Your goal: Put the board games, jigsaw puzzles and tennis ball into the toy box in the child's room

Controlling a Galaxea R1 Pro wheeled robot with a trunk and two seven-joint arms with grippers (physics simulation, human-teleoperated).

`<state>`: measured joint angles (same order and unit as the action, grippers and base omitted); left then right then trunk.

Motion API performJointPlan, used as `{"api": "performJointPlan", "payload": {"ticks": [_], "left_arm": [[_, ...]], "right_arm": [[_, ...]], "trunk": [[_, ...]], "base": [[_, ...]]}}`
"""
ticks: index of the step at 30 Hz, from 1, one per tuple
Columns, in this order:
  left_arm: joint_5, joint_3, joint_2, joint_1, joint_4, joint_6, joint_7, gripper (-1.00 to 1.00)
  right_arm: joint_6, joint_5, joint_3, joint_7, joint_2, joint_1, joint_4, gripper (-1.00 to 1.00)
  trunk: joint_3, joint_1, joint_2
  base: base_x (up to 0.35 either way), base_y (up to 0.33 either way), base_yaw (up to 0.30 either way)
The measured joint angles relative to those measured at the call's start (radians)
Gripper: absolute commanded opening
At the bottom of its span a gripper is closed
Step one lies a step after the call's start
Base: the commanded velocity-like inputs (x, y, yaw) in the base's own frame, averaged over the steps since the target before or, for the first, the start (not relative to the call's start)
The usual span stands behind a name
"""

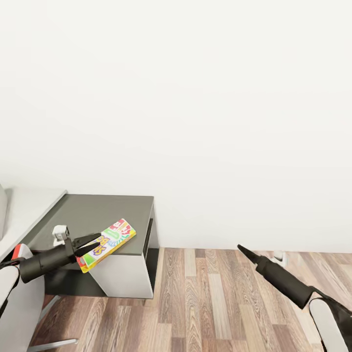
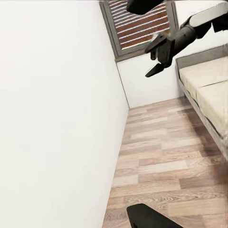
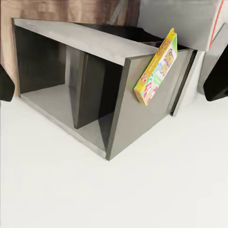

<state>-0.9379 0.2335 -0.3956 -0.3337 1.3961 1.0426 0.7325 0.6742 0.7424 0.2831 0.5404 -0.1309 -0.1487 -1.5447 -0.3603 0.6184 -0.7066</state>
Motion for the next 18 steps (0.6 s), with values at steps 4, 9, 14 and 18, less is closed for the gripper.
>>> {"api": "performJointPlan", "payload": {"ticks": [4, 9, 14, 18], "left_arm": [[-0.001, -0.036, 0.000, 0.000, 0.019, 0.000, 0.000, 1.00], [-0.003, -0.062, 0.000, 0.001, 0.041, 0.001, 0.060, 1.00], [-0.001, -0.112, -0.001, 0.002, 0.053, 0.001, 0.221, 1.00], [0.001, -0.136, 0.000, 0.002, 0.060, 0.001, 0.269, 1.00]], "right_arm": [[0.005, -0.003, -0.092, -0.072, 0.089, -0.069, 0.088, 1.00], [-0.001, -0.006, -0.186, -0.169, 0.192, -0.294, 0.572, 1.00], [0.000, -0.009, -0.301, -0.175, 0.242, -0.423, 0.800, 1.00], [0.004, -0.007, -0.324, -0.160, 0.239, -0.442, 0.828, 1.00]], "trunk": [[-0.013, 0.015, -0.028], [-0.028, 0.035, -0.063], [-0.044, 0.054, -0.098], [-0.057, 0.069, -0.126]], "base": [[0.000, 0.000, 0.000], [0.000, 0.000, 0.000], [0.000, 0.000, 0.000], [0.000, 0.000, 0.000]]}}
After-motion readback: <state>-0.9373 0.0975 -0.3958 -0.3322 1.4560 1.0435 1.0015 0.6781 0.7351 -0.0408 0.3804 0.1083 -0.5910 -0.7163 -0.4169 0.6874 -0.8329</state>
